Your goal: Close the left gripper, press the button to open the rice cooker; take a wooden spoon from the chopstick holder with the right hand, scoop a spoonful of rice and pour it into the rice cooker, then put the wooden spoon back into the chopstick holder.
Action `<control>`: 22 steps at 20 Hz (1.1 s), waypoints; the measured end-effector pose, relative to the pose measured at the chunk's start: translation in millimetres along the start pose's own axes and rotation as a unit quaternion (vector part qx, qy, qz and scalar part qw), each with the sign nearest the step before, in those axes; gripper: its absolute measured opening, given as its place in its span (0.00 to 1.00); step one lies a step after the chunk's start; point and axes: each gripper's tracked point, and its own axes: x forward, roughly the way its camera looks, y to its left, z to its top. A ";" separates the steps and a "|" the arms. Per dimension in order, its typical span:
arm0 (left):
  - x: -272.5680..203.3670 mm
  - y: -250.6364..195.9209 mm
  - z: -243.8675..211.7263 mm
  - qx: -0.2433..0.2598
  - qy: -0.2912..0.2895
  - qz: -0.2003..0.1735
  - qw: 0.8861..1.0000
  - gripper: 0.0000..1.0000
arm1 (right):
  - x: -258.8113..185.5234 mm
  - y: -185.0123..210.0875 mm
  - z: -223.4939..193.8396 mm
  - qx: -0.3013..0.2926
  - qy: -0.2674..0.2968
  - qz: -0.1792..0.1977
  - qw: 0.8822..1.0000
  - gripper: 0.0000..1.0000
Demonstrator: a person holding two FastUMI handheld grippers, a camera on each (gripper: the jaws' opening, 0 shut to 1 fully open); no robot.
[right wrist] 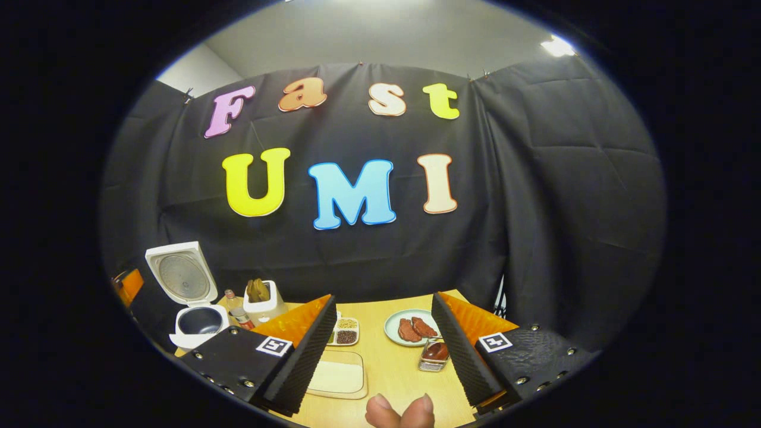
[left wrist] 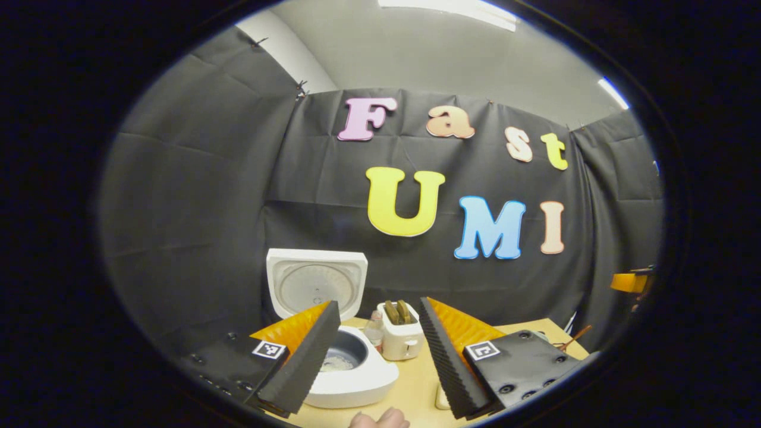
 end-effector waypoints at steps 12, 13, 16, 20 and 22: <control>210.9 108.1 42.2 -0.011 -0.017 0.101 0.995 0.88 | -22.8 39.9 6.7 -0.048 0.007 0.017 0.999 0.98; 225.2 116.6 45.8 -0.012 -0.015 0.109 0.994 0.87 | -22.1 37.7 5.4 -0.054 0.009 0.014 0.998 0.98; 264.2 130.4 33.2 -0.006 0.013 0.123 0.992 0.87 | -21.4 39.3 -2.8 -0.052 0.028 0.017 0.998 0.98; 290.8 145.5 13.7 0.009 0.034 0.144 0.989 0.87 | -18.4 35.9 -6.4 -0.050 0.034 0.017 0.998 0.98; 297.3 150.6 2.8 0.009 0.047 0.144 0.988 0.87 | -17.1 35.3 -9.2 -0.052 0.039 0.018 0.998 0.98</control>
